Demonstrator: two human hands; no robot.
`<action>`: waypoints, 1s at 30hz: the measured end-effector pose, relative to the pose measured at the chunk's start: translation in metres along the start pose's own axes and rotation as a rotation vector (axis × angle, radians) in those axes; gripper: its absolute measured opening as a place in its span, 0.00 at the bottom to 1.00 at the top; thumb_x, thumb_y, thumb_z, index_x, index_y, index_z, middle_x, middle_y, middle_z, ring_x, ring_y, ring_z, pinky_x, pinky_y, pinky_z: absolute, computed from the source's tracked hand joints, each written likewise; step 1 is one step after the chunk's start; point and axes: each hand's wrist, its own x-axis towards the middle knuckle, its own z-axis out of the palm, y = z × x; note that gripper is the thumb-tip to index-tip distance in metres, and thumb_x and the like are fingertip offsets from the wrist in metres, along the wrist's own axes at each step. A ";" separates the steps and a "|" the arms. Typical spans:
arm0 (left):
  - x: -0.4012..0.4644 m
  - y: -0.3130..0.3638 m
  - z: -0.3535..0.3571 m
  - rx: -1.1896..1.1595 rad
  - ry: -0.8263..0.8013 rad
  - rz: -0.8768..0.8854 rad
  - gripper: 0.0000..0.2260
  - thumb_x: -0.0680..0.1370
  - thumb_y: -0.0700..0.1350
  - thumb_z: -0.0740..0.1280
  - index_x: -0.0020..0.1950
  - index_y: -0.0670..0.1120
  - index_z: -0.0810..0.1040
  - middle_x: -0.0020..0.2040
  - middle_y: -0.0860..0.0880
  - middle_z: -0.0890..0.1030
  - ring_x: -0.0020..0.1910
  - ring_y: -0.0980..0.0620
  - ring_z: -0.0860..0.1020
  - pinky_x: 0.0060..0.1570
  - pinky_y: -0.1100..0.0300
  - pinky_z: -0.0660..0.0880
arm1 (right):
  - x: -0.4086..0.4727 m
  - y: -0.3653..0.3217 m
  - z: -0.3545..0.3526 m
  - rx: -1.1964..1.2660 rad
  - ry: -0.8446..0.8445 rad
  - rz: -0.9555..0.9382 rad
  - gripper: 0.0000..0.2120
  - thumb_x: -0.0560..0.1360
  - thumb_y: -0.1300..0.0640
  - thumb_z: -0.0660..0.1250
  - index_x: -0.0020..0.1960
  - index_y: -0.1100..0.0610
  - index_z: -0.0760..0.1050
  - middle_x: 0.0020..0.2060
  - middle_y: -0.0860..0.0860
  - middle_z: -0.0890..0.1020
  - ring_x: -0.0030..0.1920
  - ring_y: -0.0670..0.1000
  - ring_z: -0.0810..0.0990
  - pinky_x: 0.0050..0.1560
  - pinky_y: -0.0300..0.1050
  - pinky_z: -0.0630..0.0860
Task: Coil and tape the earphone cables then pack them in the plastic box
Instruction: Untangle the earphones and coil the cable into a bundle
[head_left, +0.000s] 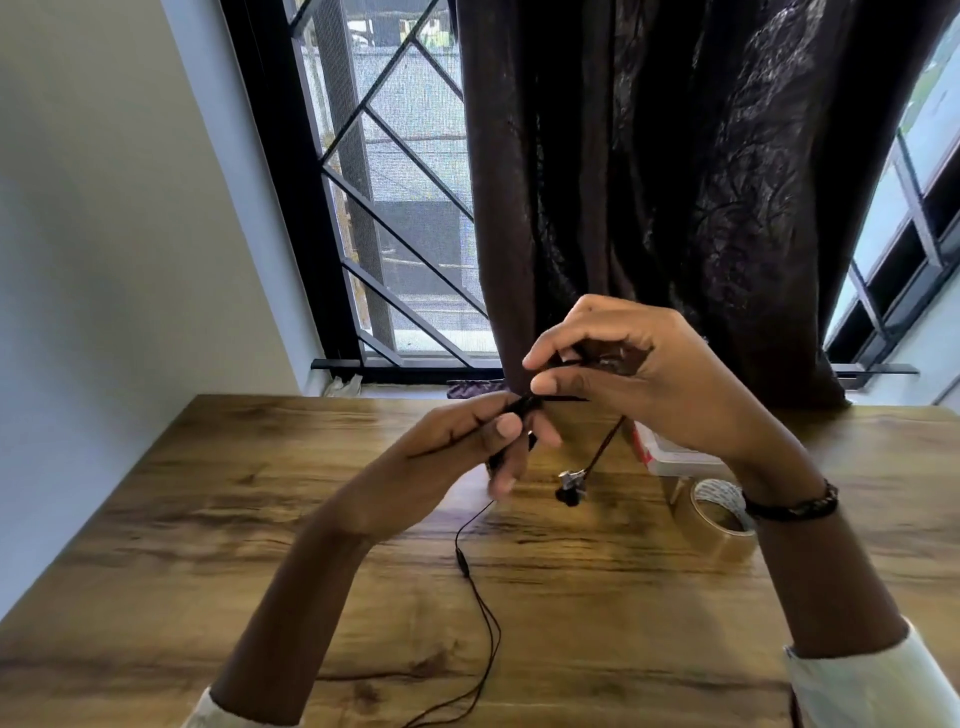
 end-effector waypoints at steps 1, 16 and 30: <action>0.000 0.000 0.000 -0.018 0.029 0.008 0.13 0.82 0.42 0.53 0.55 0.44 0.76 0.32 0.56 0.72 0.34 0.54 0.69 0.41 0.57 0.65 | -0.001 0.005 -0.001 0.046 -0.004 0.032 0.11 0.69 0.51 0.73 0.49 0.53 0.83 0.41 0.49 0.79 0.43 0.50 0.79 0.46 0.47 0.75; 0.002 -0.002 -0.001 -0.274 0.134 0.032 0.12 0.82 0.44 0.55 0.49 0.47 0.78 0.30 0.57 0.69 0.29 0.59 0.65 0.36 0.70 0.67 | -0.036 0.060 0.052 0.618 0.065 0.267 0.09 0.76 0.58 0.65 0.51 0.56 0.82 0.40 0.49 0.84 0.41 0.45 0.81 0.43 0.35 0.77; 0.017 -0.016 -0.001 -0.512 0.465 0.064 0.13 0.82 0.41 0.55 0.50 0.44 0.79 0.32 0.54 0.69 0.32 0.58 0.67 0.36 0.69 0.68 | -0.045 0.045 0.111 0.582 0.239 0.304 0.11 0.78 0.52 0.61 0.49 0.57 0.78 0.33 0.47 0.76 0.32 0.45 0.74 0.33 0.35 0.72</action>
